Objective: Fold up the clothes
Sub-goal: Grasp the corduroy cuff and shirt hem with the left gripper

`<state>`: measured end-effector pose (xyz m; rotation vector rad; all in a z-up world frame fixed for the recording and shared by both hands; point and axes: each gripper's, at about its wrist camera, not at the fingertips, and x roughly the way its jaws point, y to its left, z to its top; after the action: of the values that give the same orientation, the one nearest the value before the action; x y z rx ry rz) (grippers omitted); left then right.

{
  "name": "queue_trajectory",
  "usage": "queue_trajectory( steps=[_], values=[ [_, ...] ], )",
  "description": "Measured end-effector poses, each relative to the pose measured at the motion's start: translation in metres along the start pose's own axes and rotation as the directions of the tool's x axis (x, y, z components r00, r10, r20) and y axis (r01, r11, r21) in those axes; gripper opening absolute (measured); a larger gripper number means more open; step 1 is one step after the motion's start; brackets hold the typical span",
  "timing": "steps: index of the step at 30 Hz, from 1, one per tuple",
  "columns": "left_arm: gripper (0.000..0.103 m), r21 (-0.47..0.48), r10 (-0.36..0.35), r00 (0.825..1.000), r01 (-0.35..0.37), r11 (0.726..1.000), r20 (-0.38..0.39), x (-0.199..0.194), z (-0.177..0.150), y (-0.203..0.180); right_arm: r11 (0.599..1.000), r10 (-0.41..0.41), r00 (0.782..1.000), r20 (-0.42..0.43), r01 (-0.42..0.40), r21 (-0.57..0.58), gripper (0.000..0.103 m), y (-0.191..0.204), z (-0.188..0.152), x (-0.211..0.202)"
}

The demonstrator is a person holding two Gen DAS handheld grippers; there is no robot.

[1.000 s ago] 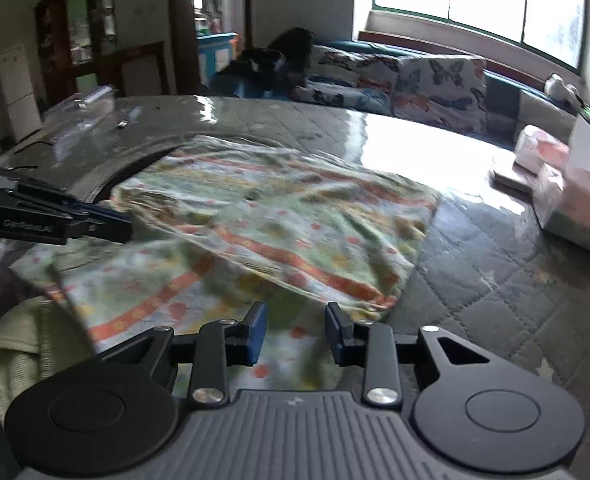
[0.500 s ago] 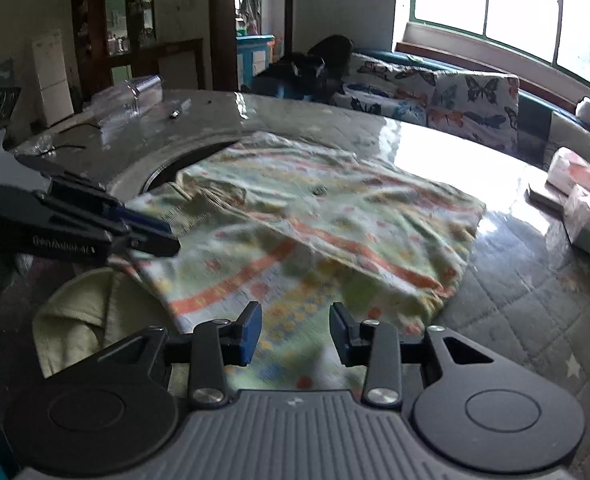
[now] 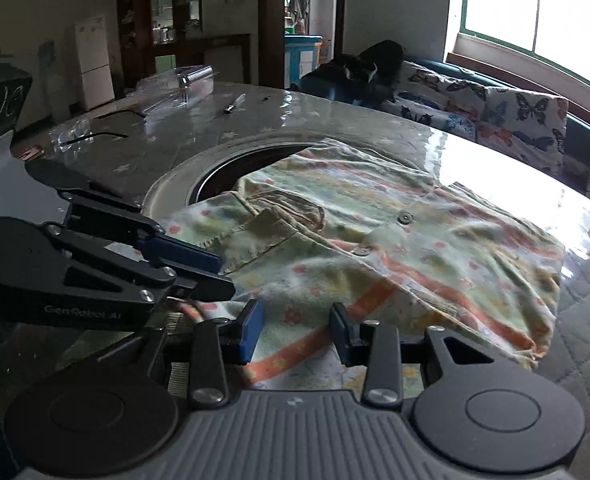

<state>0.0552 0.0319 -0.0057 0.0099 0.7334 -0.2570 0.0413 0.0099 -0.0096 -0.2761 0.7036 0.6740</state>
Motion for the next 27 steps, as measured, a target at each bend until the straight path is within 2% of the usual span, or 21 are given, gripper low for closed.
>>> queue_trajectory(
  steps=[7,9,14,18,23,26,27],
  values=[
    [0.024,-0.017,0.003,1.0,-0.003,1.0,0.009,-0.017,0.001,0.0,1.0,-0.001,1.0,-0.009,0.001,-0.005,0.037,0.002,-0.001,-0.001],
    [0.035,-0.028,0.001,1.0,0.0,1.0,0.007,-0.027,0.0,0.0,1.0,0.0,1.0,-0.005,0.0,-0.005,0.037,0.001,0.0,-0.006],
    [0.043,-0.049,-0.009,1.0,0.008,0.999,-0.005,-0.053,-0.009,-0.004,1.0,-0.015,1.0,0.001,0.015,-0.024,0.038,0.0,-0.004,-0.024],
    [0.043,-0.099,-0.035,0.999,0.031,0.995,-0.038,-0.066,-0.017,-0.006,0.998,-0.047,0.999,0.001,0.047,-0.038,0.038,-0.003,-0.011,-0.04],
    [0.045,-0.177,-0.071,0.994,0.054,0.983,-0.089,-0.064,-0.025,-0.007,0.995,-0.085,0.996,-0.002,0.085,-0.051,0.038,-0.005,-0.024,-0.061],
    [0.042,-0.222,-0.119,0.986,0.09,0.971,-0.12,-0.058,-0.028,-0.007,0.993,-0.104,0.995,-0.009,0.103,-0.054,0.038,-0.006,-0.033,-0.07],
    [0.037,-0.231,-0.133,0.983,0.101,0.968,-0.126,-0.057,-0.029,-0.008,0.992,-0.109,0.994,-0.012,0.108,-0.058,0.038,-0.006,-0.036,-0.073]
  ],
)
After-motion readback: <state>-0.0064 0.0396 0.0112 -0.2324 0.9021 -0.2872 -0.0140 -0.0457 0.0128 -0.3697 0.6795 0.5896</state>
